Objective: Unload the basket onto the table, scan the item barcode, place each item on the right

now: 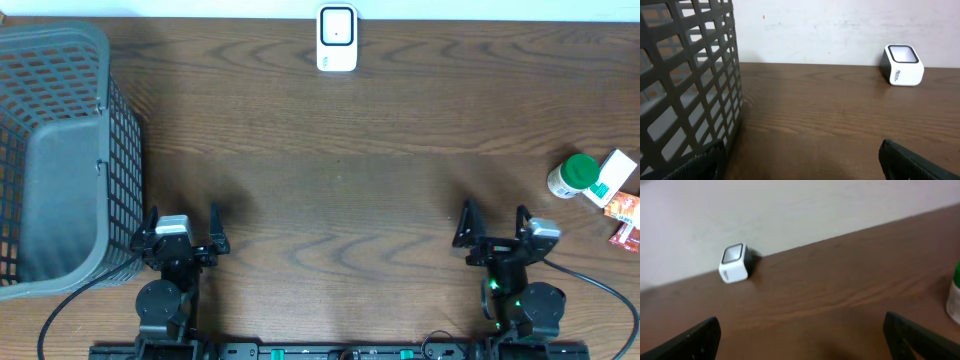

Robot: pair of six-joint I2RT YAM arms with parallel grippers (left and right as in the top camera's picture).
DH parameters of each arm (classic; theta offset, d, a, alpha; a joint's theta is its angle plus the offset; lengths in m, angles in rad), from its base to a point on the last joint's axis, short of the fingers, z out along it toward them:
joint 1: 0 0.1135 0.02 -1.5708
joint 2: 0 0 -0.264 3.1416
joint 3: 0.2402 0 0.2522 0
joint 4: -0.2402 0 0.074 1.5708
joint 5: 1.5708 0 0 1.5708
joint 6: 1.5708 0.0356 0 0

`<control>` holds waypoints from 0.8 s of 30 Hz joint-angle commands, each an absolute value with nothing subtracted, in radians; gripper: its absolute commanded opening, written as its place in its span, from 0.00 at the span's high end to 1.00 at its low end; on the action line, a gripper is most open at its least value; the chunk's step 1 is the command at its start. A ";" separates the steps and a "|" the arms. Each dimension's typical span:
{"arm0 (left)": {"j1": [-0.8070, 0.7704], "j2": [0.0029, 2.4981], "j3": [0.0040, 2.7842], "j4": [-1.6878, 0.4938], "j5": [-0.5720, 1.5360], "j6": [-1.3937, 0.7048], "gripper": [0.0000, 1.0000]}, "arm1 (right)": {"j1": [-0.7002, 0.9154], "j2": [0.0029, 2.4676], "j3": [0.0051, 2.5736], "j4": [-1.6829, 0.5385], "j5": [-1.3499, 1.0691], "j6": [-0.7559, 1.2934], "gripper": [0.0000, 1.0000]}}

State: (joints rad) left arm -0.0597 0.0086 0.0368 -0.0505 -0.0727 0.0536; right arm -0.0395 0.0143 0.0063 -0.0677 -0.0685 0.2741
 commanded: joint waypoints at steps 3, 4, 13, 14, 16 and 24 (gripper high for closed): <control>-0.056 0.004 0.004 -0.065 -0.060 0.067 0.02 | -0.027 0.004 0.004 -0.074 -0.046 0.178 0.01; -0.056 0.004 0.004 -0.066 -0.060 0.067 0.02 | -0.027 0.004 0.004 -0.074 -0.046 0.178 0.01; -0.056 0.004 0.004 -0.066 -0.060 0.067 0.02 | -0.040 0.005 0.005 -0.072 -0.035 0.178 0.01; -0.056 0.004 0.004 -0.065 -0.060 0.067 0.02 | -0.040 0.005 0.005 -0.072 -0.035 0.178 0.01; -0.056 0.004 0.004 -0.066 -0.060 0.067 0.02 | -0.040 0.005 0.005 -0.072 -0.035 0.178 0.01; -0.056 0.004 0.004 -0.066 -0.060 0.067 0.02 | -0.040 0.005 0.005 -0.072 -0.035 0.178 0.01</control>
